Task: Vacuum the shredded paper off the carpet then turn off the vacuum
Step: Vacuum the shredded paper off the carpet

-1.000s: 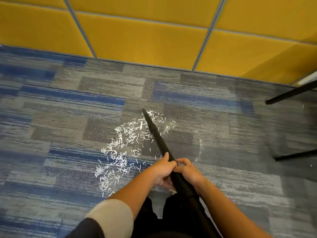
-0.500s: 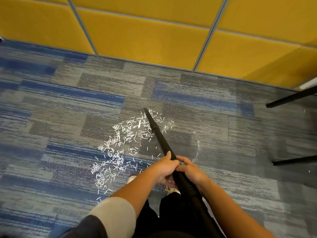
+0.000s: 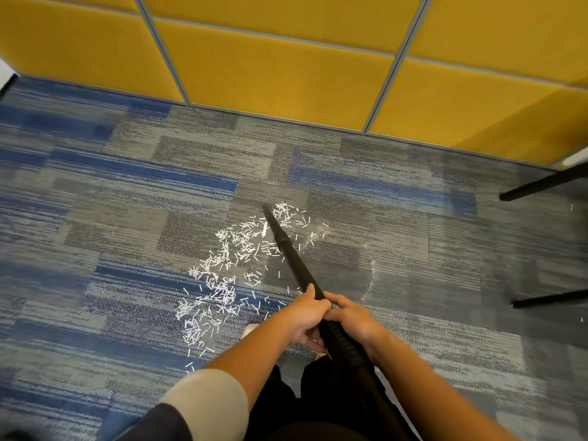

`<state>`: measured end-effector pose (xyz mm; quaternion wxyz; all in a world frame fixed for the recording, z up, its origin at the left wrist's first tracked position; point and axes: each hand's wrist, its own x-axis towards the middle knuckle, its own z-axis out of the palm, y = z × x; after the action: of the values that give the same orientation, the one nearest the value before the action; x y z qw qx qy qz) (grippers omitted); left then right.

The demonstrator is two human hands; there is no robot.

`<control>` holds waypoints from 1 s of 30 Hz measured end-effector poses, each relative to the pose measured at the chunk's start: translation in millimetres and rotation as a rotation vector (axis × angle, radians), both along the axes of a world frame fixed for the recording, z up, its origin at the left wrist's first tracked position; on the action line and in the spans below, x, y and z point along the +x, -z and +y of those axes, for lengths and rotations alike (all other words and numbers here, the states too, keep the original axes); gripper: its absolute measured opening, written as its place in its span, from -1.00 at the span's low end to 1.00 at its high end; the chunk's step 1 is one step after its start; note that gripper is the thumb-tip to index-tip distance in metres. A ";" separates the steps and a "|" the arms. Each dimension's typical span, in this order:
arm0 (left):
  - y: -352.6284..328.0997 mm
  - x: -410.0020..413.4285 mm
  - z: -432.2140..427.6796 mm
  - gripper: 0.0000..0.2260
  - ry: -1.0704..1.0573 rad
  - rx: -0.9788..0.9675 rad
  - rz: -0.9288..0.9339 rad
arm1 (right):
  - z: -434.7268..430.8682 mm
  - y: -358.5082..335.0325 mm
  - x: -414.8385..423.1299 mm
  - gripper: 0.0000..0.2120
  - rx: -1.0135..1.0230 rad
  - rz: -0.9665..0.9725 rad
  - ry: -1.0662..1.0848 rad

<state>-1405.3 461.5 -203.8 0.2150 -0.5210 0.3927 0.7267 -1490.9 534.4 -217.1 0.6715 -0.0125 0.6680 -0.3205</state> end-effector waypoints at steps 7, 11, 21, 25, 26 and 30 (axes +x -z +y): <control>2.3 1.4 0.4 -0.39 0.043 0.011 0.003 | 4.6 1.6 4.7 -0.49 -0.008 0.022 0.036; 1.6 -5.6 2.9 -0.36 0.066 0.009 0.012 | 10.6 0.9 0.2 -0.51 0.005 0.038 0.076; -0.4 -0.5 -0.8 -0.38 0.099 0.012 0.027 | 10.5 0.3 6.7 -0.51 -0.001 0.045 0.098; -2.8 9.0 -3.8 -0.36 0.096 0.001 0.029 | 4.9 -3.0 15.8 -0.51 -0.005 0.063 0.061; -2.9 11.5 -4.6 -0.37 0.095 0.000 0.029 | 3.8 -2.8 17.7 -0.50 -0.002 0.059 0.054; -1.8 18.9 -7.7 -0.38 0.100 -0.005 0.032 | 1.9 -2.0 23.5 -0.52 0.007 0.029 0.064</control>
<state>-1386.4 453.8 -202.0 0.2433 -0.4896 0.4234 0.7224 -1467.5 536.2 -215.0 0.6512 0.0067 0.6789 -0.3391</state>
